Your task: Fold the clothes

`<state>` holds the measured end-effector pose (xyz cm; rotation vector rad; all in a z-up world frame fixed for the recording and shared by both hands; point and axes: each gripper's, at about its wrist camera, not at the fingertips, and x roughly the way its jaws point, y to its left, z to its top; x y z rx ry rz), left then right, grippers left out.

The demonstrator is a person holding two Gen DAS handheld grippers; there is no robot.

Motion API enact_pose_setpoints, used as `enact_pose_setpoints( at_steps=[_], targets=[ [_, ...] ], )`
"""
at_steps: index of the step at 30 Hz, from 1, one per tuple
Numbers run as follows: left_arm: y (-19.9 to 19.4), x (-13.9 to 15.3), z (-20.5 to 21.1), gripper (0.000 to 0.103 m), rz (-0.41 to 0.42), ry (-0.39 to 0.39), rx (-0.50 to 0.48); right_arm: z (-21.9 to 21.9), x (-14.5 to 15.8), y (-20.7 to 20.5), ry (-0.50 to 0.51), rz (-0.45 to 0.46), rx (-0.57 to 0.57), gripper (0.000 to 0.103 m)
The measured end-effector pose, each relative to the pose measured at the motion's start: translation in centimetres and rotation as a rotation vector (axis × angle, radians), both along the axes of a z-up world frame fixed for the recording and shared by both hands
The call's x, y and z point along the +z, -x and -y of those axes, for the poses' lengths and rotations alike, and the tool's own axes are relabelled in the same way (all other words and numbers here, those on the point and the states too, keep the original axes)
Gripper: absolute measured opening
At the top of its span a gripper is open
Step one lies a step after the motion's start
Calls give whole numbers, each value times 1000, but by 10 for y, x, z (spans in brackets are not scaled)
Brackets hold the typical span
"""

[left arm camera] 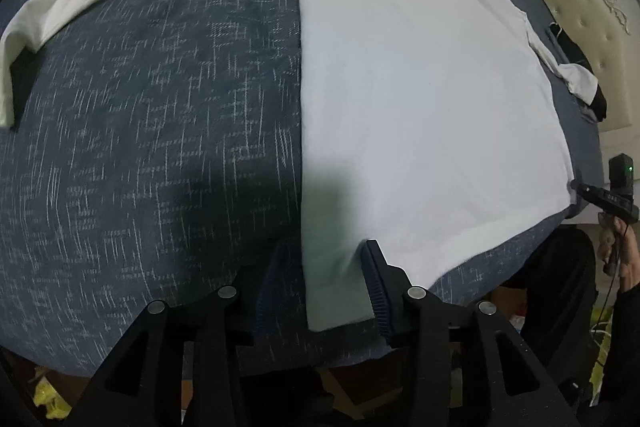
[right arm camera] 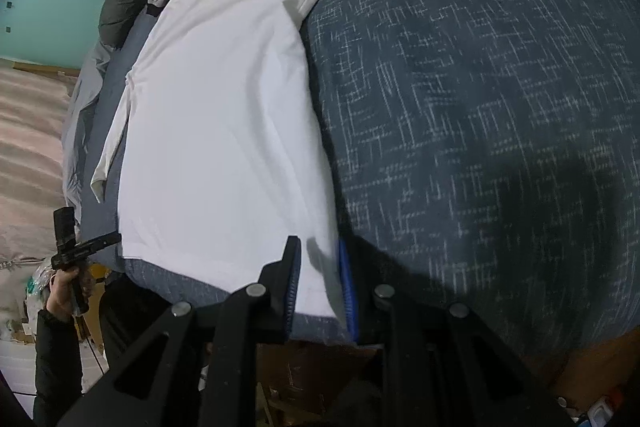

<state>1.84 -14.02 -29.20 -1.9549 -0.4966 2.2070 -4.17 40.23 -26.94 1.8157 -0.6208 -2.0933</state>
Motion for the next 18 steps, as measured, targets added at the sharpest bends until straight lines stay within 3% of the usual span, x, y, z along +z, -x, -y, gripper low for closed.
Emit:
enact_pose_setpoints(
  at_steps=[3, 5, 7, 8, 9, 18],
  targets=[
    [-5, -2, 1, 45, 6, -28, 7, 1, 0, -2, 0, -11, 9, 18],
    [-7, -5, 3, 45, 5, -35, 15, 1, 0, -3, 7, -16, 10, 9],
    [-9, -4, 2, 31, -9, -6, 22, 4, 1, -5, 8, -28, 12, 7],
    [-9, -3, 1, 9, -16, 7, 24, 5, 2, -6, 10, -35, 11, 6],
    [-9, -1, -1, 2, -27, 8, 17, 6, 4, -7, 11, -45, 10, 5],
    [-21, 69, -3, 2, -172, -17, -29, -13, 68, -22, -1, -181, -10, 3]
  ],
)
